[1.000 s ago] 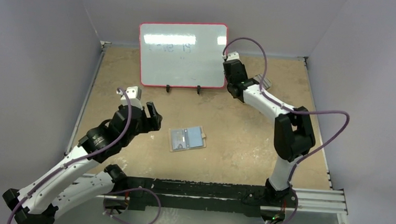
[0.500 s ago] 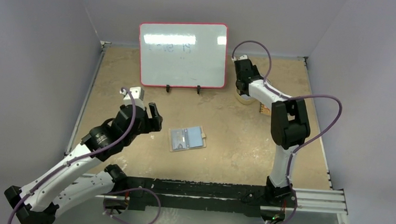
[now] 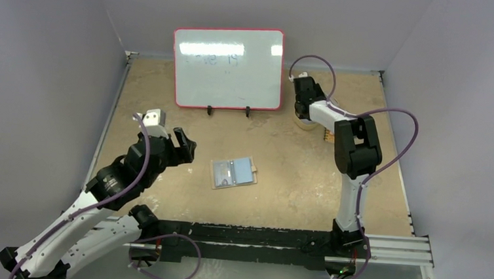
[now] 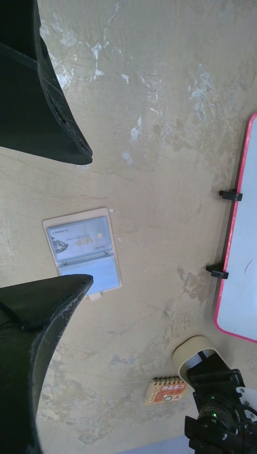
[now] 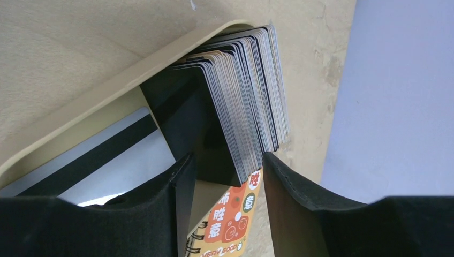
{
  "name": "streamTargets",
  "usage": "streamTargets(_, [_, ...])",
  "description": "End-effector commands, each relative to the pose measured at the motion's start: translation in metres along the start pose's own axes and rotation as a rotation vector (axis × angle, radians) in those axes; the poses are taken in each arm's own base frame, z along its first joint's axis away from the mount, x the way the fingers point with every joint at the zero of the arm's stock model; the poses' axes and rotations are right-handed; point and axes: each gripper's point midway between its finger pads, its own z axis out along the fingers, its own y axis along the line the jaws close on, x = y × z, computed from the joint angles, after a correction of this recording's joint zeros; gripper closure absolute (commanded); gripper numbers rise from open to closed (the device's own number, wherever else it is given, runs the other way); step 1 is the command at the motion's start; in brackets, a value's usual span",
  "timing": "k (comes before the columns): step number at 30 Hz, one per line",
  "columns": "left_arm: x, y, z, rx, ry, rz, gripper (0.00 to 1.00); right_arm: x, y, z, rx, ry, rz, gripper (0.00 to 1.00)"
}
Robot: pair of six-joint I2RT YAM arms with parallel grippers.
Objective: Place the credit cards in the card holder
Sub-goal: Pick up the credit card from the storage box.
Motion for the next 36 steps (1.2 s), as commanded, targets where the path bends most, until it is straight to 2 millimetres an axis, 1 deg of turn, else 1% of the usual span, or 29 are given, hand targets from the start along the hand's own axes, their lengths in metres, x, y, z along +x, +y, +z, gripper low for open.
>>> streamTargets(1, [-0.017,0.001,-0.005,-0.001,-0.064,-0.023,0.26,-0.021,-0.031,-0.002,0.062,-0.040,0.042,0.50])
streamTargets(6, [-0.020,0.001,-0.008,0.006,-0.080,-0.030,0.27,-0.014,-0.038,-0.002,0.081,-0.021,0.041,0.60])
streamTargets(8, [-0.020,0.002,-0.008,0.004,-0.080,-0.030,0.27,-0.016,-0.040,-0.003,0.079,-0.026,0.047,0.63])
streamTargets(12, [-0.020,0.002,-0.008,0.004,-0.081,-0.030,0.27,-0.019,-0.042,-0.004,0.076,-0.033,0.055,0.66])
streamTargets(15, [-0.021,0.002,-0.009,0.005,-0.083,-0.034,0.27,-0.020,-0.040,-0.003,0.066,-0.040,0.056,0.69])
streamTargets(18, [-0.021,0.002,-0.009,0.004,-0.087,-0.036,0.27,-0.021,-0.038,-0.003,0.057,-0.042,0.057,0.76])
streamTargets(22, [-0.020,0.003,-0.009,0.002,-0.084,-0.035,0.27,-0.022,-0.038,-0.003,0.055,-0.043,0.064,0.78])
streamTargets(26, [-0.018,0.002,-0.006,0.001,-0.072,-0.029,0.27,-0.022,-0.037,-0.003,0.050,-0.040,0.067,0.83])
streamTargets(28, [-0.018,0.002,-0.006,0.000,-0.071,-0.027,0.27,-0.022,-0.037,-0.003,0.048,-0.039,0.071,0.86])
streamTargets(33, [-0.019,0.002,-0.007,0.003,-0.077,-0.032,0.28,-0.023,-0.038,-0.006,0.038,-0.033,0.083,1.00])
streamTargets(36, [-0.018,0.002,-0.006,0.002,-0.073,-0.029,0.28,-0.022,-0.034,-0.008,0.010,-0.027,0.093,1.00])
